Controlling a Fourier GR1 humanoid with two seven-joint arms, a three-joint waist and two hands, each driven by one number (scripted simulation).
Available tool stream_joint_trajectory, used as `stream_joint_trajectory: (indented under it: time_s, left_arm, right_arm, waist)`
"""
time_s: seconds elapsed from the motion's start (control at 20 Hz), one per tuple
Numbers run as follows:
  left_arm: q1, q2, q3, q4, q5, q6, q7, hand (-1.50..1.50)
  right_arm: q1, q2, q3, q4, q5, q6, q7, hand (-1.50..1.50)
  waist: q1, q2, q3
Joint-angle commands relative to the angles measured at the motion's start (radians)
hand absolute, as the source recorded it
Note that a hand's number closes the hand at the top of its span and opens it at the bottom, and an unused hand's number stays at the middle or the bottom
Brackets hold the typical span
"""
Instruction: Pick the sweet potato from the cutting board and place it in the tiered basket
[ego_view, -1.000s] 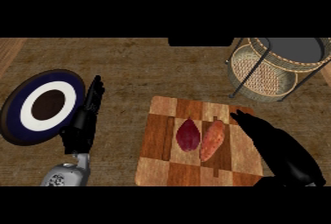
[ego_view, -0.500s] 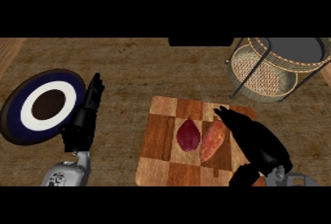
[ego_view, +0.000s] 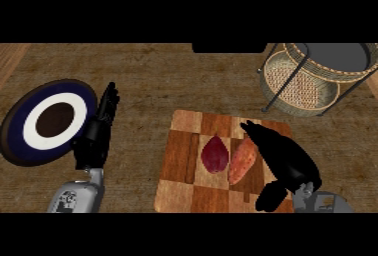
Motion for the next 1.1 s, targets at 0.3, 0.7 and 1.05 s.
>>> stream_joint_trajectory:
  time_s: [0.3, 0.7, 1.05]
  left_arm:
    - [0.027, -0.012, -0.004, -0.050, -0.022, -0.010, 0.036, 0.00]
    - [0.044, -0.042, -0.029, -0.018, -0.043, 0.013, -0.023, 0.00]
    - [0.091, 0.012, 0.017, -0.108, 0.019, -0.073, 0.025, 0.00]
  right_arm:
    - [0.072, 0.027, -0.020, 0.065, 0.078, -0.046, -0.127, -1.50]
    - [0.056, 0.114, -0.001, 0.124, 0.130, -0.095, -0.127, -1.50]
    - [0.041, 0.120, -0.038, 0.313, 0.209, -0.320, -0.282, 1.50]
  waist:
    - [0.000, 0.000, 0.000]
    - [0.000, 0.000, 0.000]
    - [0.006, 0.000, 0.000]
